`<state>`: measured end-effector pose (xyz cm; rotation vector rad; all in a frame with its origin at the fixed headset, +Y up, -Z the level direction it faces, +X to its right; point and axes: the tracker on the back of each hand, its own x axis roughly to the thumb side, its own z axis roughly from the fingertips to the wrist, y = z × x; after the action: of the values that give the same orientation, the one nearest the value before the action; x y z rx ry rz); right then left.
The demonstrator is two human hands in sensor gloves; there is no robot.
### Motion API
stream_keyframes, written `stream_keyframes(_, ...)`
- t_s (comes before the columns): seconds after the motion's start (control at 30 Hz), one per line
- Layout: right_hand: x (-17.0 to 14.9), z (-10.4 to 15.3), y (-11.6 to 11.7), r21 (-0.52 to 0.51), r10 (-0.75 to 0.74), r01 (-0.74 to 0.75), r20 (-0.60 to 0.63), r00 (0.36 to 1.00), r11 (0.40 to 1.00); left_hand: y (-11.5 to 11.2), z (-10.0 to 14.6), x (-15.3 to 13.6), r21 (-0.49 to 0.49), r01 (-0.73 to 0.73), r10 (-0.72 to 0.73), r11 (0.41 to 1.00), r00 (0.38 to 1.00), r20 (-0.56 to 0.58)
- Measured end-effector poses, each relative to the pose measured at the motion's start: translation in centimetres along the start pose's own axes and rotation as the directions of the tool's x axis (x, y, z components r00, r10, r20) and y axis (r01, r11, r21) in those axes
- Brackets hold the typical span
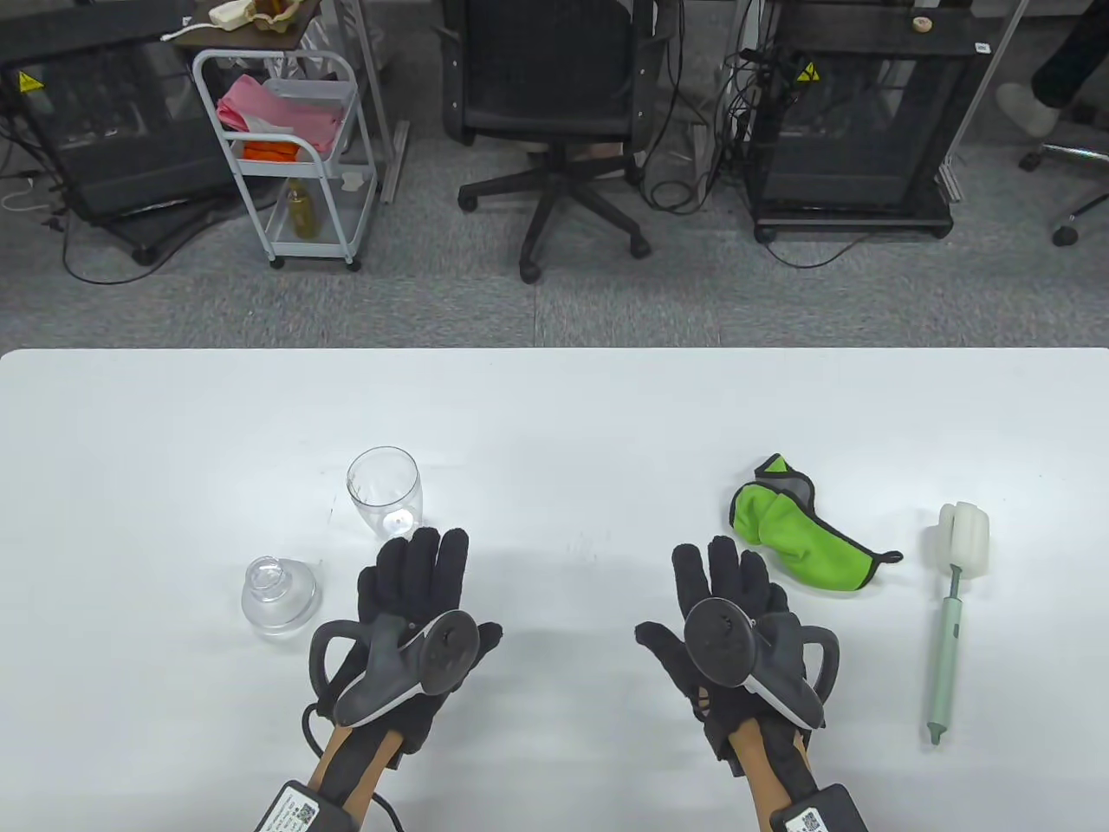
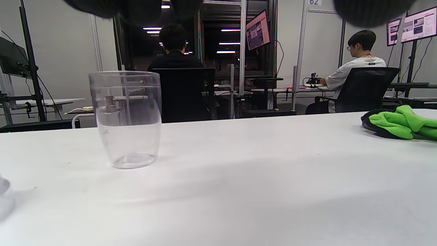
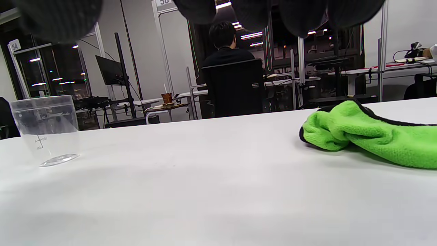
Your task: Brush the shaker cup with the cup brush
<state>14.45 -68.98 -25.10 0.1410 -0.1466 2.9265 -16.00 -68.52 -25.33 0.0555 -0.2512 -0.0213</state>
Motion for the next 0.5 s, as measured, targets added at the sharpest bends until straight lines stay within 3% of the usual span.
stream_keyframes(0.1,-0.2,0.0,-0.9,-0.043,0.008,-0.01,-0.057,0.998,0.999,0.3,0.3,0.0,0.005,-0.007,0.007,1.0,1.0,0.005)
stream_keyframes(0.27,-2.7,-1.5,-3.1,-0.086,0.129,-0.153,-0.23,0.965,0.984,0.8,0.6,0.0,0.028,-0.006,0.005,1.0,1.0,0.013)
stream_keyframes(0.5,-11.1,-3.1,-4.4,0.086,0.358,-0.366,-0.499,0.789,0.927,1.1,0.6,0.1,0.039,0.0,-0.001,0.999,1.0,0.02)
